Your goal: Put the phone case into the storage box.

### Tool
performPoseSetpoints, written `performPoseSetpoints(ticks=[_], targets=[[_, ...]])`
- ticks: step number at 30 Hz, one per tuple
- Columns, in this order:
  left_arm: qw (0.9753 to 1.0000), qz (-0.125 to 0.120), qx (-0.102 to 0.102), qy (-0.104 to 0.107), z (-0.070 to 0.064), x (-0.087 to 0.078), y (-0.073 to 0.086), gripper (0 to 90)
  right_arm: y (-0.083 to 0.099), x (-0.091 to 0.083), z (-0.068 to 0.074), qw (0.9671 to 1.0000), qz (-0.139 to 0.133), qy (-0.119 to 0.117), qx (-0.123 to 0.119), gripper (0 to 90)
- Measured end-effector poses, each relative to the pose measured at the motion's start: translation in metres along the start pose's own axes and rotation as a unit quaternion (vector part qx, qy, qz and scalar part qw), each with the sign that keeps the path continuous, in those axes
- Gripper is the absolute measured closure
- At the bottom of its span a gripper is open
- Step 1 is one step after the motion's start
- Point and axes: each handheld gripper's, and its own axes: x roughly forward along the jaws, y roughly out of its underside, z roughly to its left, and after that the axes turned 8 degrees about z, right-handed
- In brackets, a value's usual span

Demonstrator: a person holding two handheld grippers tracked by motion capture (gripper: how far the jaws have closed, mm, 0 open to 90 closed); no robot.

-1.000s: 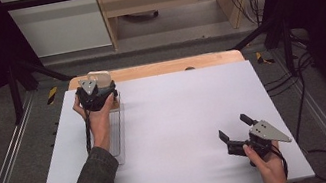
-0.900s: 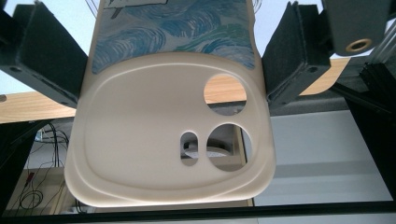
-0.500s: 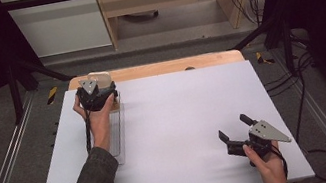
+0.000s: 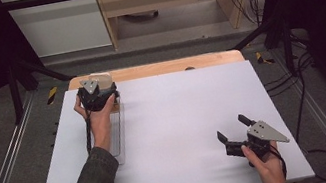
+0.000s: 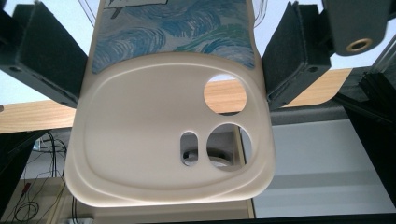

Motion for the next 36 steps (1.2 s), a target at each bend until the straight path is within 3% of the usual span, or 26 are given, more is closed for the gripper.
performPoseSetpoints(ticks=[36], targets=[[0.9998, 0.016, 0.006, -0.006, 0.0007, -0.0007, -0.0033, 10.0, -0.0001, -0.0004, 0.0004, 1.0, 0.0, -0.002, 0.004, 4.3]])
